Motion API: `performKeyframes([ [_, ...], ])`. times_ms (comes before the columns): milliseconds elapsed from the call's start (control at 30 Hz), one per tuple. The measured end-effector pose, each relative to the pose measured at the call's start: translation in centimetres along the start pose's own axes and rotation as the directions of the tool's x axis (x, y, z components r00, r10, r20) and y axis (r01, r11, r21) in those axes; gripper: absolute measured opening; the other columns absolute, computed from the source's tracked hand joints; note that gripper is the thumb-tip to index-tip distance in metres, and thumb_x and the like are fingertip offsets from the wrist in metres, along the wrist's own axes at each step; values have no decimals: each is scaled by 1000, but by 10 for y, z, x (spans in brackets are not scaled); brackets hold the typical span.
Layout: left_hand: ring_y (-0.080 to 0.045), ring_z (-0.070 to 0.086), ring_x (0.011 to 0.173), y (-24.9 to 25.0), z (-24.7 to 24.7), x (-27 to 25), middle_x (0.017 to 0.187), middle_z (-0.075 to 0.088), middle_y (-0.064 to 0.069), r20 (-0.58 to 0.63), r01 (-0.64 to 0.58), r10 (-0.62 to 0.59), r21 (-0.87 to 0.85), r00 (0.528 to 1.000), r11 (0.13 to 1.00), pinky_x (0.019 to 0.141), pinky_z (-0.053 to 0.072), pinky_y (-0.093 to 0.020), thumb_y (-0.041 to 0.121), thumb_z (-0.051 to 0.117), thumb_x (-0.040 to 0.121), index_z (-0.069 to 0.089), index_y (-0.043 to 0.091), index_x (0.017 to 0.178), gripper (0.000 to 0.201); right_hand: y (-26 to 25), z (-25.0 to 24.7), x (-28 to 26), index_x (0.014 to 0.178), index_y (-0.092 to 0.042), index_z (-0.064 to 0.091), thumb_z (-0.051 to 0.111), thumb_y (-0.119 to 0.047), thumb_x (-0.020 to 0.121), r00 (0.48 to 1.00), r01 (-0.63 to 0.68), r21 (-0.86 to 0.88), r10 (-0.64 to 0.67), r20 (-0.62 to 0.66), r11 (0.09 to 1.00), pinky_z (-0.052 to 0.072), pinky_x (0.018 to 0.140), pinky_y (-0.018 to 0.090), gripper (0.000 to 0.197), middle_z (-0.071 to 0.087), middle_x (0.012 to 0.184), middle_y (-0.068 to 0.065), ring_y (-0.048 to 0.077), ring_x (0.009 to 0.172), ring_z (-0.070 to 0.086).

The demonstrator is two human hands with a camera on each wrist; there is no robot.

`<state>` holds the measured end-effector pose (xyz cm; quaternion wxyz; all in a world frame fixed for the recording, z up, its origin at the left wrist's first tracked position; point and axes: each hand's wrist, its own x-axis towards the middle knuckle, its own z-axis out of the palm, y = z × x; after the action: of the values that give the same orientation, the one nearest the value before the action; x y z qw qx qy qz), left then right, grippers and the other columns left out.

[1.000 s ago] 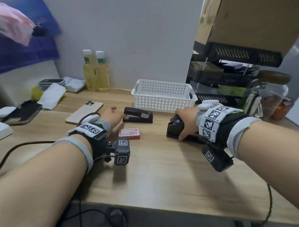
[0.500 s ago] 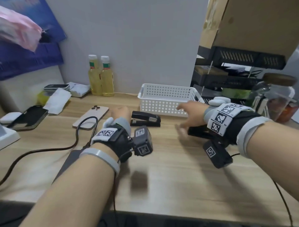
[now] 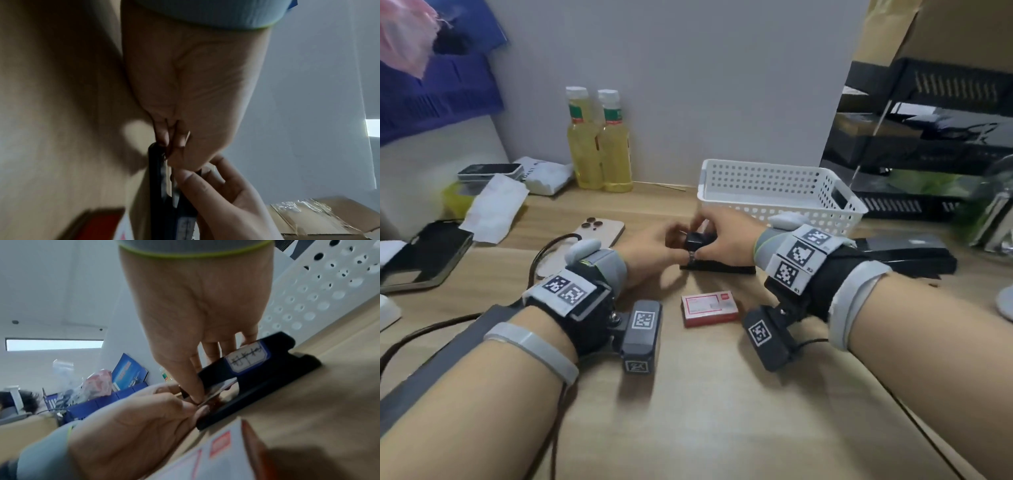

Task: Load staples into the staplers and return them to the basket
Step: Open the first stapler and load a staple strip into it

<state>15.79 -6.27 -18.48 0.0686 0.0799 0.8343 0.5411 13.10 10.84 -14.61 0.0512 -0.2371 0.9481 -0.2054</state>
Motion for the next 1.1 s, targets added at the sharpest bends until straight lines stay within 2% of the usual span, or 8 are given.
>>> performKeyframes([
  [200,-29,69,99,-13,-15,9,109,73,-19,29,-136,134,76,991,988,98,51,-45,24,82,79,68,15,112,37,-6,-4,9,105,-23,71,78,-22,81,998,36,222,-23,-63,974,53,62,25,25,70,86,-6,11,71,65],
  [267,-22,67,85,-16,-17,10,96,75,-14,-3,-144,146,137,989,980,93,51,-48,45,83,70,73,22,93,34,-3,-12,4,101,-20,72,77,-14,78,990,78,330,-35,-133,941,61,70,34,24,76,92,1,15,76,72],
  [367,-17,64,79,-17,-19,6,89,77,-11,-13,-141,143,120,990,983,93,51,-47,34,87,72,75,21,84,22,9,-31,-17,106,-11,70,76,-4,81,966,137,407,-31,-257,903,57,93,34,27,76,103,7,20,97,73],
  [567,-19,67,80,-16,-20,4,90,78,-10,-10,-139,143,159,990,977,97,50,-53,23,85,77,76,22,82,10,77,-54,-46,90,-19,71,77,-17,81,921,-69,389,209,-328,918,50,82,38,11,72,87,0,22,85,65],
  [733,-29,72,89,-19,-21,3,88,78,-4,-27,-112,118,173,993,979,98,50,-55,52,84,59,77,30,84,34,87,-46,-55,97,-25,79,74,-22,85,929,-317,167,341,-144,934,44,80,28,13,73,94,-3,17,93,64],
  [867,-34,71,92,-19,-22,-1,89,78,-8,-61,-105,119,195,991,975,98,50,-53,45,85,67,76,32,84,23,74,-31,-49,99,-26,77,72,-20,88,925,-354,131,367,-96,926,42,75,23,14,70,95,-3,15,90,61],
  [1000,-18,67,79,-16,-20,-4,90,77,-10,-108,-82,104,187,989,979,96,51,-46,30,84,77,76,24,84,13,71,-26,-50,96,-29,75,72,-19,87,928,-308,186,337,-156,933,42,80,24,15,72,99,-3,16,95,64],
  [1100,-17,70,86,-16,-16,-8,94,78,-7,-103,-91,104,119,989,989,99,53,-43,25,84,77,77,21,91,16,55,-21,-58,94,-25,74,74,-20,84,932,-77,322,183,-314,943,46,74,25,12,72,92,-4,15,86,67],
])
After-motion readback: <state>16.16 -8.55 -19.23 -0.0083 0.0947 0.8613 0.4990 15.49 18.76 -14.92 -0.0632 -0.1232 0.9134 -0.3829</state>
